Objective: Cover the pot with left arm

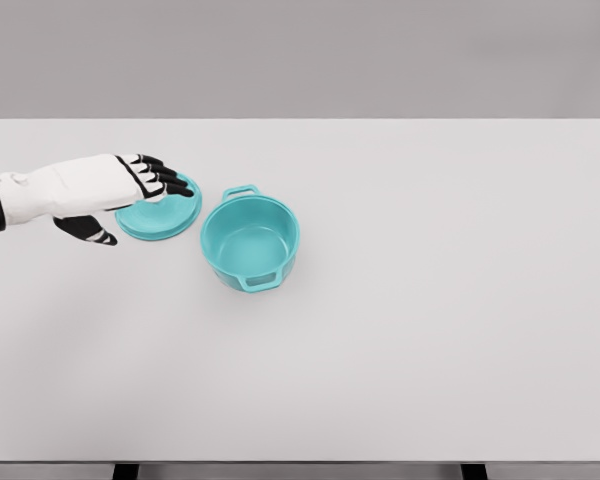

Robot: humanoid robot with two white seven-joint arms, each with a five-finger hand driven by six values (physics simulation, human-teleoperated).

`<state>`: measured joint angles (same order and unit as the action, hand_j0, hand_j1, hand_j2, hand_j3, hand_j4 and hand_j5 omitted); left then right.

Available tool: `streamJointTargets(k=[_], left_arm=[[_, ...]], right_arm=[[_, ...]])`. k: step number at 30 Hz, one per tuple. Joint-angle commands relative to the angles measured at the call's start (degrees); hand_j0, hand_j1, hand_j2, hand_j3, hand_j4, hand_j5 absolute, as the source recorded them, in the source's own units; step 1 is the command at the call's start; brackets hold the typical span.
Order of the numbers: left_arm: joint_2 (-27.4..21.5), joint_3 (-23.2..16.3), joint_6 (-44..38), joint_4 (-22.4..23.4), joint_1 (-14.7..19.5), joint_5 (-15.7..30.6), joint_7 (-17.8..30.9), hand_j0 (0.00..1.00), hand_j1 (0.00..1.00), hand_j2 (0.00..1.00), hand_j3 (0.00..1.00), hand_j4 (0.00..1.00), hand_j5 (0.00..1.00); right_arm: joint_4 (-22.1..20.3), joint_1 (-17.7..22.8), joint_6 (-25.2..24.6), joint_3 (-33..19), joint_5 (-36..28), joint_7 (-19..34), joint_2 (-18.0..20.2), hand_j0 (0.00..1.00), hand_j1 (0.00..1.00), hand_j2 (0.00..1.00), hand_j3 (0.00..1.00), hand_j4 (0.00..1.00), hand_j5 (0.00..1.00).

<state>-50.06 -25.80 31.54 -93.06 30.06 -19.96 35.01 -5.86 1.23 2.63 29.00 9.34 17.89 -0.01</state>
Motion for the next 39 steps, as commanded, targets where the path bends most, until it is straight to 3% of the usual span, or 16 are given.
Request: streamJointTargets(k=[1,5,12,14,16,18,21,23,35,39], left_arm=[[-0.04,-0.13,-0.08,-0.02,0.0,0.09,-0.01,1.0,1.0,1.0,1.0,1.0,1.0],[-3.2,-0.04,1.77,0.77,0.09,0.18,-0.01,1.0,1.0,1.0,1.0,1.0,1.0],[-2.24,-0.57,2.03,2.0,1.84,-0.87,-0.01,1.0,1.0,1.0,1.0,1.0,1.0],[-1.1,-10.84,1.94,9.9,11.06,1.4,-0.01,1.0,1.0,1.0,1.0,1.0,1.0],[2.86,-15.42,2.03,18.87,14.68,3.52,-0.01,1.0,1.0,1.0,1.0,1.0,1.0],[2.77,-19.2,2.12,21.16,16.87,3.52,-0.01,1.0,1.0,1.0,1.0,1.0,1.0],[2.95,-21.75,2.12,23.27,18.02,3.52,-0.01,1.0,1.0,1.0,1.0,1.0,1.0],[4.18,-24.38,1.94,23.8,21.53,3.26,-0.01,1.0,1.0,1.0,1.0,1.0,1.0],[6.64,-24.91,1.15,25.21,23.64,0.97,-0.01,1.0,1.0,1.0,1.0,1.0,1.0],[7.34,-24.91,0.98,25.91,23.64,-0.7,-0.01,0.89,0.89,0.89,0.89,0.89,0.89]], right_arm=[[0.15,0.0,-0.08,0.0,-0.02,0.04,0.01,1.0,1.0,1.0,1.0,1.0,1.0],[0.32,0.18,-0.08,0.0,-0.02,0.04,0.01,1.0,1.0,1.0,1.0,1.0,1.0],[0.32,0.18,-0.08,0.0,-0.02,0.04,0.01,1.0,1.0,1.0,1.0,1.0,1.0],[0.41,0.18,-0.08,0.0,-0.02,0.04,0.01,1.0,1.0,1.0,1.0,1.0,1.0],[0.41,0.18,-0.08,0.0,-0.02,0.04,0.01,1.0,1.0,1.0,1.0,1.0,1.0],[0.32,0.18,-0.08,0.0,-0.02,0.04,0.01,1.0,1.0,1.0,1.0,1.0,1.0],[0.32,0.18,-0.08,0.0,-0.02,0.04,0.01,1.0,1.0,1.0,1.0,1.0,1.0],[0.32,0.18,-0.08,0.0,-0.02,0.04,0.01,1.0,1.0,1.0,1.0,1.0,1.0],[0.41,0.18,-0.08,0.0,-0.02,0.04,0.01,1.0,1.0,1.0,1.0,1.0,1.0],[0.32,0.18,-0.08,0.0,-0.02,0.04,0.01,1.0,1.0,1.0,1.0,1.0,1.0]])
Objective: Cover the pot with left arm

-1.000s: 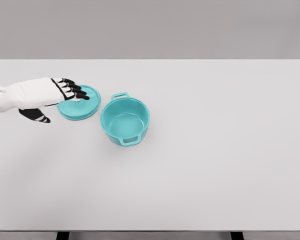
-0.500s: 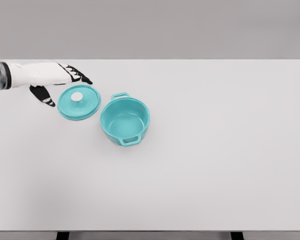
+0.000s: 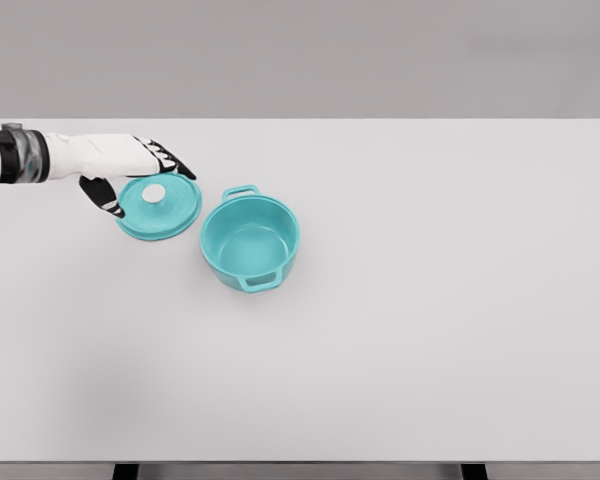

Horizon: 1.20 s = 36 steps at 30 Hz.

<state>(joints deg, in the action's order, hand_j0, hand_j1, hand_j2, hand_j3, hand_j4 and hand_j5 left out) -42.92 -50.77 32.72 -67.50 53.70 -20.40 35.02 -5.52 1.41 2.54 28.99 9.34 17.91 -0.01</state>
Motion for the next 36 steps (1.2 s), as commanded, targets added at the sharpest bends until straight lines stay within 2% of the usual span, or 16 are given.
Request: streamJointTargets(k=[1,3,19,25,36], left_arm=[[1.35,0.05,-0.2,1.93,0.0,-0.96,-0.02,0.87,0.87,0.87,0.87,0.87,0.87],[3.28,0.14,-0.29,4.04,0.09,-3.16,-0.02,0.87,0.87,0.87,0.87,0.87,0.87],[4.07,0.23,-0.64,5.8,0.09,-5.09,-0.02,0.86,0.86,0.86,0.86,0.86,0.86],[5.83,0.23,-0.73,9.32,0.09,-6.58,-0.02,0.85,0.85,0.85,0.85,0.85,0.85],[6.53,0.23,-0.91,10.29,-0.09,-7.99,-1.54,0.84,0.84,0.84,0.84,0.84,0.84]], right_arm=[[0.07,0.0,0.01,0.01,-0.02,0.02,0.01,1.0,1.0,1.0,1.0,1.0,1.0],[0.07,0.0,0.01,0.01,-0.02,0.02,0.01,1.0,1.0,1.0,1.0,1.0,1.0],[-0.02,0.0,0.01,0.01,-0.02,0.02,0.01,1.0,1.0,1.0,1.0,1.0,1.0],[-0.02,0.0,0.01,0.01,-0.02,0.02,0.01,1.0,1.0,1.0,1.0,1.0,1.0],[0.07,0.0,0.01,0.01,-0.02,0.02,0.01,1.0,1.0,1.0,1.0,1.0,1.0]])
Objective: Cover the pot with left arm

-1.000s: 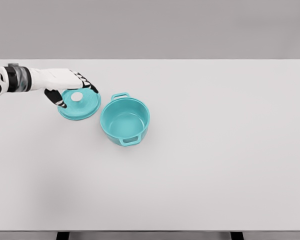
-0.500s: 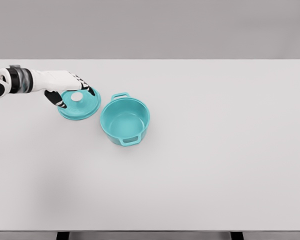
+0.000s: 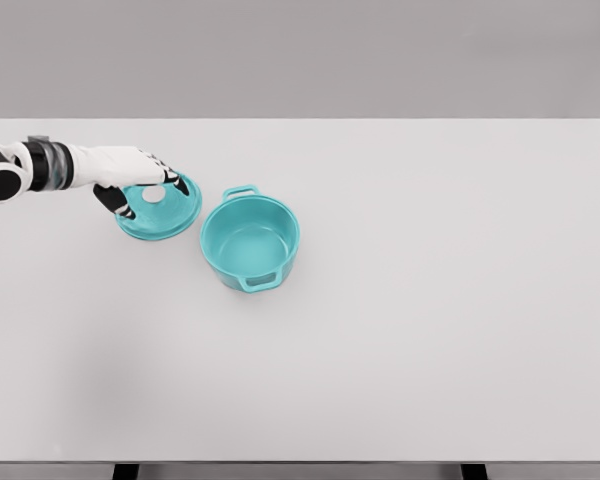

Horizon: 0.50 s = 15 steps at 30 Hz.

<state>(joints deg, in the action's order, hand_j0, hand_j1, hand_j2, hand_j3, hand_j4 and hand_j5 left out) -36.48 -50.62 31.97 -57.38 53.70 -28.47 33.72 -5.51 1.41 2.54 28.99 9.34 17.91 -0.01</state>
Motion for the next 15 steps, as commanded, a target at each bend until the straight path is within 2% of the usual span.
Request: streamJointTargets(k=[1,3,15], left_arm=[[0.18,0.08,-0.15,0.17,-0.09,-0.18,-0.58,0.84,0.84,0.84,0.84,0.84,0.84],[0.18,0.08,-0.15,1.04,-0.09,-0.27,-2.08,0.84,0.84,0.84,0.84,0.84,0.84],[1.59,0.08,-2.26,2.01,-0.09,-2.2,-2.78,0.82,0.82,0.82,0.82,0.82,0.82]], right_arm=[[-0.03,0.0,0.01,0.01,-0.02,0.02,0.01,1.0,1.0,1.0,1.0,1.0,1.0],[-0.03,0.0,0.01,0.01,-0.02,0.02,0.01,1.0,1.0,1.0,1.0,1.0,1.0],[-0.03,0.0,0.01,0.01,-0.02,0.02,0.01,1.0,1.0,1.0,1.0,1.0,1.0]])
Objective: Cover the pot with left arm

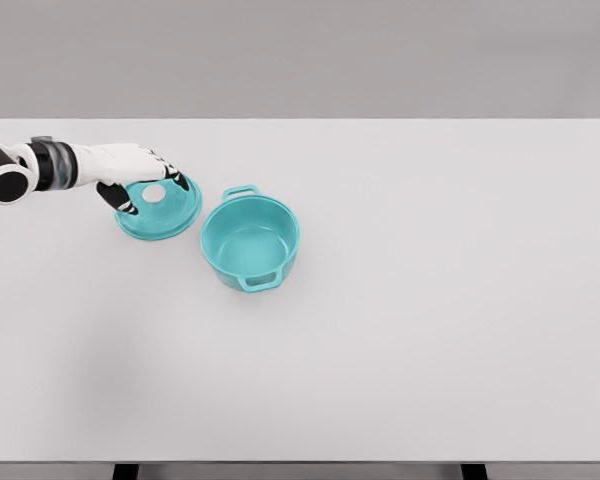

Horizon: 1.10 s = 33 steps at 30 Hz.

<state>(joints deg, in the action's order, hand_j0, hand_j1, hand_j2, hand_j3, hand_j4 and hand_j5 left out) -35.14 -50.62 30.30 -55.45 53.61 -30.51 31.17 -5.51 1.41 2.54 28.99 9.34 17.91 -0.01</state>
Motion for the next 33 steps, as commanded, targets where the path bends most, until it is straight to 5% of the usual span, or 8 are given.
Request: streamJointTargets(k=[1,33], left_arm=[[0.43,0.09,-0.77,0.16,0.0,-0.69,-0.14,0.82,0.82,0.82,0.82,0.82,0.82],[0.6,0.17,-0.68,0.95,-0.09,-1.13,-0.23,0.69,0.69,0.69,0.69,0.69,0.69]], right_arm=[[-0.03,0.0,0.01,0.01,-0.02,0.02,0.01,1.0,1.0,1.0,1.0,1.0,1.0],[-0.03,0.0,0.01,0.01,-0.02,0.02,0.01,1.0,1.0,1.0,1.0,1.0,1.0]])
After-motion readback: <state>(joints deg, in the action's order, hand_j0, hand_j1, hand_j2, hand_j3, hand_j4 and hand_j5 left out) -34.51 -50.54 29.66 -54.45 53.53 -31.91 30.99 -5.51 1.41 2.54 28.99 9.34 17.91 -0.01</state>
